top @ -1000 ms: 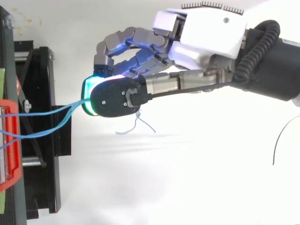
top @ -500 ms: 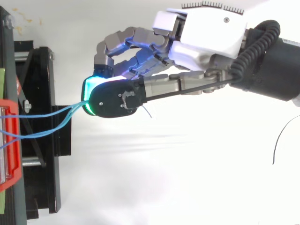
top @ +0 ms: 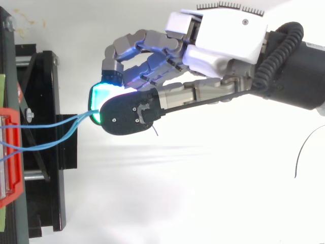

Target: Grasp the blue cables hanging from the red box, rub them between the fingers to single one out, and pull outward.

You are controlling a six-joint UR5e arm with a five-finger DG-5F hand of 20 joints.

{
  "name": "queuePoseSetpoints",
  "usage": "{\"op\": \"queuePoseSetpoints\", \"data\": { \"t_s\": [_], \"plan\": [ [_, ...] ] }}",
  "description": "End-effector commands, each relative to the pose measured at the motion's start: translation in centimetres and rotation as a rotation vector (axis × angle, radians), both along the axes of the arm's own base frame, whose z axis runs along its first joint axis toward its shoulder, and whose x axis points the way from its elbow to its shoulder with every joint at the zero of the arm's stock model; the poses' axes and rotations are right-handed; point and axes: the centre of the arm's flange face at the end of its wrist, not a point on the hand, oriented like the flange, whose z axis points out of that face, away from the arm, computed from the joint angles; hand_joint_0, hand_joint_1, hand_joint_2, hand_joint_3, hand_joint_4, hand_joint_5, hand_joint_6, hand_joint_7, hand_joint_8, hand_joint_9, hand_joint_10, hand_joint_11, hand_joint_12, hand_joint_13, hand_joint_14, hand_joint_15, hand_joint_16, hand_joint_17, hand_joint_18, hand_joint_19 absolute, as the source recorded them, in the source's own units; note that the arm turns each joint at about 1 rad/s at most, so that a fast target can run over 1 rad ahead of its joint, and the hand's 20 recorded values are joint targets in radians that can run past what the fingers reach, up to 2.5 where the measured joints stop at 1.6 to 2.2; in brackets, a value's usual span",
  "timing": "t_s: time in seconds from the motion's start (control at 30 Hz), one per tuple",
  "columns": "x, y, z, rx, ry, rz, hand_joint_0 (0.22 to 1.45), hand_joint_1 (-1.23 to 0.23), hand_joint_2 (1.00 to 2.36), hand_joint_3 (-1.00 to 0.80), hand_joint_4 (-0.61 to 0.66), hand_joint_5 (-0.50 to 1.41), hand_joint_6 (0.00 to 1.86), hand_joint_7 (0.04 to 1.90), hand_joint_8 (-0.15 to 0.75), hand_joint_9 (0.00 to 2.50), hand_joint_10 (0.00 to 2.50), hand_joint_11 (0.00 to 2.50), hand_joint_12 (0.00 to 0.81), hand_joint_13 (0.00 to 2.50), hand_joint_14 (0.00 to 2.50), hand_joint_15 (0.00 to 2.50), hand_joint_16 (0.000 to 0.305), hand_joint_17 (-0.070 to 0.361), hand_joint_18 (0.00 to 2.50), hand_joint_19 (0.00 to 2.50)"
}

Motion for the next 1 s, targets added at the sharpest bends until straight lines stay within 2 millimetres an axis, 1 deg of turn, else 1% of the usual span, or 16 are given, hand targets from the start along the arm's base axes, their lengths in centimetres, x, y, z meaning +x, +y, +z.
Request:
{"op": "queuePoseSetpoints", "data": {
  "t_s": [0.0, 0.1, 0.13, 0.23, 0.47, 0.67, 0.8, 0.87, 0.97],
  "plan": [
    [0.03, 0.0, 0.02, 0.0, -0.001, 0.0, 0.54, -0.6, 1.0, -0.49, 0.24, -0.14, 0.65, 1.07, 0.257, 0.86, 0.01, 0.42, 0.342, 0.79, 0.01, 0.36, 0.047, 0.105, 0.67, 0.52],
    [0.03, 0.0, 0.02, 0.0, -0.001, 0.0, 0.54, -0.61, 1.0, -0.47, 0.23, -0.14, 0.65, 1.07, 0.258, 0.86, 0.01, 0.42, 0.342, 0.78, 0.01, 0.36, 0.047, 0.105, 0.66, 0.52],
    [0.01, 0.0, 0.01, 0.001, 0.0, 0.0, 0.56, -0.64, 1.01, -0.41, 0.23, -0.14, 0.65, 1.08, 0.254, 0.86, 0.01, 0.42, 0.339, 0.78, 0.01, 0.37, 0.046, 0.103, 0.66, 0.52],
    [-0.08, -0.01, -0.09, 0.008, 0.004, -0.002, 0.59, -0.67, 1.01, -0.32, 0.22, -0.14, 0.65, 1.1, 0.249, 0.85, 0.01, 0.42, 0.337, 0.78, 0.01, 0.37, 0.045, 0.102, 0.65, 0.53],
    [-0.1, -0.01, -0.05, 0.01, 0.006, -0.002, 0.6, -0.7, 1.01, -0.27, 0.23, -0.14, 0.66, 1.06, 0.26, 0.85, 0.01, 0.41, 0.349, 0.79, 0.01, 0.36, 0.048, 0.109, 0.67, 0.53],
    [-0.15, -0.02, -0.13, 0.014, 0.008, -0.003, 0.62, -0.74, 1.01, -0.23, 0.22, -0.14, 0.67, 1.04, 0.252, 0.84, 0.01, 0.41, 0.342, 0.78, 0.01, 0.36, 0.047, 0.106, 0.66, 0.51],
    [-0.15, -0.02, 0.04, 0.017, 0.006, -0.004, 0.62, -0.73, 1.01, -0.26, 0.22, -0.14, 0.67, 1.05, 0.245, 0.83, 0.01, 0.42, 0.333, 0.77, 0.01, 0.36, 0.046, 0.103, 0.65, 0.52],
    [-0.17, -0.02, 0.03, 0.019, 0.007, -0.004, 0.58, -0.66, 1.01, -0.41, 0.22, -0.14, 0.66, 1.07, 0.243, 0.83, 0.01, 0.41, 0.332, 0.77, 0.01, 0.37, 0.045, 0.102, 0.65, 0.53],
    [-0.21, -0.03, 0.01, 0.02, 0.009, -0.004, 0.55, -0.62, 1.0, -0.46, 0.23, -0.13, 0.65, 1.09, 0.249, 0.85, 0.01, 0.41, 0.337, 0.78, 0.01, 0.36, 0.046, 0.104, 0.65, 0.53]
  ]
}}
